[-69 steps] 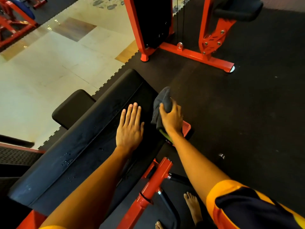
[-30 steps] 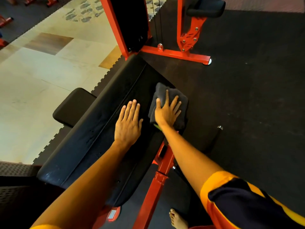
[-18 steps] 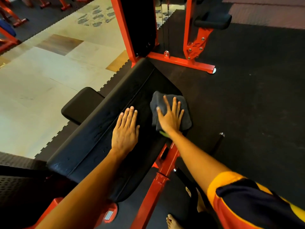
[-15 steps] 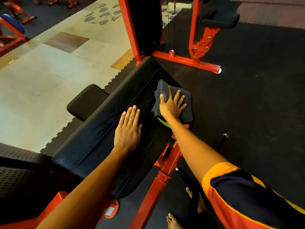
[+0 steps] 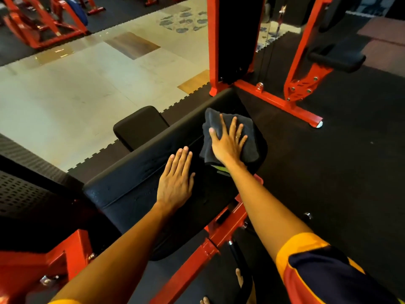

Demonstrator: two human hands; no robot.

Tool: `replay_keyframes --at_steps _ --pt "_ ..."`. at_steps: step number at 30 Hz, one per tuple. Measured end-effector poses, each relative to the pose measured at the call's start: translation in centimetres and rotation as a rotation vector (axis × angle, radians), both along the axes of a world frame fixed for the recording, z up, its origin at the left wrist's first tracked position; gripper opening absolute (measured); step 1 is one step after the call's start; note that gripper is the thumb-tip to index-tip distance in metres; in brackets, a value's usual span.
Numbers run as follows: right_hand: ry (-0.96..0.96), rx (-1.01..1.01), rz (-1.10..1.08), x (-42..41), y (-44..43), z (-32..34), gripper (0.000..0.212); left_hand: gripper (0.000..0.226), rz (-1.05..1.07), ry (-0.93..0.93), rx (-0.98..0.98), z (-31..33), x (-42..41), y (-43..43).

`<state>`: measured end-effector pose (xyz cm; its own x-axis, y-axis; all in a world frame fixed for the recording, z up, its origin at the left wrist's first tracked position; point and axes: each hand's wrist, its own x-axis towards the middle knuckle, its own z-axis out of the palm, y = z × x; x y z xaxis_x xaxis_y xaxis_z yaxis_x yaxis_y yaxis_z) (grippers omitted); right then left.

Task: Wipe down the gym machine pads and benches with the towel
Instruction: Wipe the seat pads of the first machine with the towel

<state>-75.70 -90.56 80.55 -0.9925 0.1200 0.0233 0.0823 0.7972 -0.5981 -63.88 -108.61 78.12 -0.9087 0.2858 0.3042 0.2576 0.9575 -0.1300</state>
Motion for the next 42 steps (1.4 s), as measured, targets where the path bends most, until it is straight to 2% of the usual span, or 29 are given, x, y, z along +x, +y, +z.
replay_keyframes --at_steps 3,5,7,10,12,14,16,19,22,24,27,29,31,34,37,39,42 --pt "0.188 0.109 0.233 2.2 -3.3 -0.4 0.072 0.066 0.067 0.013 0.037 -0.1 0.4 -0.1" --pt "0.299 0.179 0.372 4.4 -2.3 -2.6 0.073 0.067 0.057 0.022 0.027 -0.6 0.6 0.0" --pt "0.362 0.268 0.495 2.9 0.6 -3.0 0.072 0.067 0.093 0.027 0.037 -0.4 0.4 0.1" --pt "0.306 0.328 0.401 -1.4 3.6 -1.6 0.071 0.068 0.132 0.022 0.030 -0.2 0.3 0.5" --pt "0.188 0.219 0.230 -3.5 3.3 -0.1 0.072 0.068 0.141 0.031 0.023 -0.2 0.3 0.6" --pt "0.158 0.129 0.156 -3.1 1.1 0.4 0.073 0.069 0.145 0.049 0.032 -0.3 0.3 0.7" --pt "0.223 0.123 0.209 -0.4 -1.5 -0.2 0.076 0.069 0.141 0.066 0.033 -0.6 0.2 0.7" --pt "0.369 0.220 0.420 3.8 -1.7 -2.3 0.074 0.068 0.117 0.090 0.036 -0.7 0.1 0.5" --pt "0.476 0.325 0.625 1.2 2.4 -2.8 0.074 0.067 0.122 0.080 0.068 -0.4 0.1 0.5" --pt "0.451 0.387 0.552 -1.7 4.7 -2.3 0.078 0.068 0.135 0.059 0.065 -0.3 0.5 0.4" --pt "0.268 0.239 0.265 -3.7 4.0 -0.8 0.082 0.069 0.187 0.068 0.048 -0.2 1.4 -0.3" --pt "0.220 0.185 0.190 -2.1 0.7 -0.6 0.081 0.070 0.211 0.080 0.056 -0.3 2.2 -0.9" --pt "0.298 0.163 0.248 1.0 -2.4 -0.8 0.078 0.070 0.237 0.082 0.061 -0.5 3.0 -1.3" --pt "0.433 0.273 0.504 6.0 -3.8 -2.7 0.077 0.070 0.257 0.077 0.084 -0.8 4.0 -2.1" --pt "0.555 0.361 0.652 4.1 -0.8 -2.8 0.082 0.070 0.286 0.073 0.081 -0.6 4.6 -2.7" --pt "0.544 0.399 0.607 1.3 0.8 -2.1 0.087 0.071 0.313 0.070 0.068 -0.3 5.1 -2.9" --pt "0.412 0.367 0.459 -0.5 -0.2 -1.0 0.089 0.072 0.358 0.069 0.074 -0.2 6.1 -3.3"
